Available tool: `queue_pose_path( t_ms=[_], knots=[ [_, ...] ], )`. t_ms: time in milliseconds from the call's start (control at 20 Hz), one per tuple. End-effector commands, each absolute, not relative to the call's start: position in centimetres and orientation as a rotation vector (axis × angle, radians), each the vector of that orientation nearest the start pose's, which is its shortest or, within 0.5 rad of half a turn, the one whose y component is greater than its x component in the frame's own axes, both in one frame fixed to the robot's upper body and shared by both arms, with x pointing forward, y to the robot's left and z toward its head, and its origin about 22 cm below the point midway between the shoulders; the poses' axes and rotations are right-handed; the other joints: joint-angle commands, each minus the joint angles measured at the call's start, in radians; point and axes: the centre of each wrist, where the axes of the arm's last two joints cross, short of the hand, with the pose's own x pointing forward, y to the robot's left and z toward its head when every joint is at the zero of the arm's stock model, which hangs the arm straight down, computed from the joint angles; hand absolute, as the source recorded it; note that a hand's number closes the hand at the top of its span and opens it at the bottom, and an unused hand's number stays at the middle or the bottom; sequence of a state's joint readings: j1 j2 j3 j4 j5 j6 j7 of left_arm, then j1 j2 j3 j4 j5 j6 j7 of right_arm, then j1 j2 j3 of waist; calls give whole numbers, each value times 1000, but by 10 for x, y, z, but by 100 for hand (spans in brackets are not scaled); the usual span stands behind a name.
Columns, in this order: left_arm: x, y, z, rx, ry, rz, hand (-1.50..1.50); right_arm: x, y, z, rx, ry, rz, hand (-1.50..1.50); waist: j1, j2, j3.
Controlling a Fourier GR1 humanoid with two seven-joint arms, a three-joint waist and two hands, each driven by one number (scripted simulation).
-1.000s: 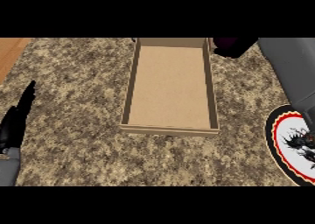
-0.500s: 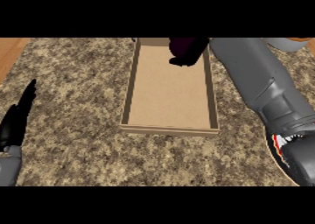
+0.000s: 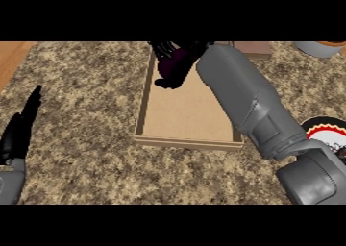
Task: Pick the eggplant from the plate and place it in the cardboard box
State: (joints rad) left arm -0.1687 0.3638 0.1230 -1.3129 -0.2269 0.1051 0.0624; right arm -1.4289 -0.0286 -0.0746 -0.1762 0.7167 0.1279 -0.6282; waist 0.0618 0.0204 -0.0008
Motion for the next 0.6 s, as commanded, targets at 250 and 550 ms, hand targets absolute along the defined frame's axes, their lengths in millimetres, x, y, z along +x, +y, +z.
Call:
queue_pose_path(
  t_ms=[250, 550],
  knots=[
    [295, 326, 32, 604, -1438, -285, 0, 457, -54, 133, 20, -1719, 1317, -150, 34, 12, -1],
    [287, 325, 21, 575, -1414, -285, 0, 456, -61, 121, 87, -1832, 1200, -150, 49, 13, 0]
  ],
)
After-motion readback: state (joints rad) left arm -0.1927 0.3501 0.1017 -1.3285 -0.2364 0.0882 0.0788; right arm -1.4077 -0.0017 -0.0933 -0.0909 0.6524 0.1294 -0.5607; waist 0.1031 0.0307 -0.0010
